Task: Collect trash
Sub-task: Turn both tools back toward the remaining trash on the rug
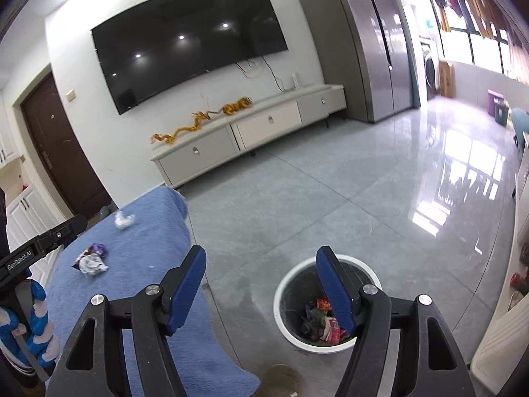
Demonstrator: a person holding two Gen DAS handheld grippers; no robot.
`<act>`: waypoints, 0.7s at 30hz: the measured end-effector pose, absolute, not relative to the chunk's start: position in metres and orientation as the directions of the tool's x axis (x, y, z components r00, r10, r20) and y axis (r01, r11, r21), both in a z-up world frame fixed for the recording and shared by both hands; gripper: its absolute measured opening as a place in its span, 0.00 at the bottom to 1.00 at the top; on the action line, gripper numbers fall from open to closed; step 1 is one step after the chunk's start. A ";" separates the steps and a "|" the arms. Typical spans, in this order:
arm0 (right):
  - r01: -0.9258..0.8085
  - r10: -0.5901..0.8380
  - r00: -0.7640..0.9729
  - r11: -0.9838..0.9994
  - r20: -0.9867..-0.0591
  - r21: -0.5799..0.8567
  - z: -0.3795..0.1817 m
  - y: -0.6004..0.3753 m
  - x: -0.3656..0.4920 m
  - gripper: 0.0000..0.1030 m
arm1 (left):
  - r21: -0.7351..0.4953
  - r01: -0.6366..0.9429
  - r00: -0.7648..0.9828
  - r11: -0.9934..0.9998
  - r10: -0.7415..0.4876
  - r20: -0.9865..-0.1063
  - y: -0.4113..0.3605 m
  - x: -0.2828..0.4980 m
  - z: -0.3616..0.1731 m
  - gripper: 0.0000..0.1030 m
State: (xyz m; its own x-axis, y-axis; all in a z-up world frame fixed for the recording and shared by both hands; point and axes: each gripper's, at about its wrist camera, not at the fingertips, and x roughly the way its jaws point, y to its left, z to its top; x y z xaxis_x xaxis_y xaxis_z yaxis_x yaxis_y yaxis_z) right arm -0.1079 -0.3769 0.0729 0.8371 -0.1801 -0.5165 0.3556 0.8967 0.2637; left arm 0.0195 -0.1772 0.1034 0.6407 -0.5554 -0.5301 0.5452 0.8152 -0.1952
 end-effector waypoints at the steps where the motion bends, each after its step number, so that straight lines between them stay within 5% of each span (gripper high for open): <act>1: 0.348 -0.182 0.843 0.902 -0.506 0.256 0.079 -0.370 -0.110 0.67 | -0.200 0.531 0.653 0.823 -0.548 -0.523 -0.165 0.018 0.105 0.56; 21: 0.274 -0.172 0.899 0.938 -0.402 0.212 0.115 -0.322 -0.143 0.73 | -0.182 0.314 0.794 0.932 -0.362 -0.487 -0.041 0.004 0.114 0.56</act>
State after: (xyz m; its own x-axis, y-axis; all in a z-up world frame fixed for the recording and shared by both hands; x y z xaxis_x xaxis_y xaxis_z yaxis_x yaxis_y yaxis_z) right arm -0.1433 -0.3224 0.1151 0.8992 -0.1717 -0.4023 0.2739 0.9382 0.2117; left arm 0.0042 -0.0411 0.1143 0.7945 -0.3625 -0.4872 0.3135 0.9320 -0.1821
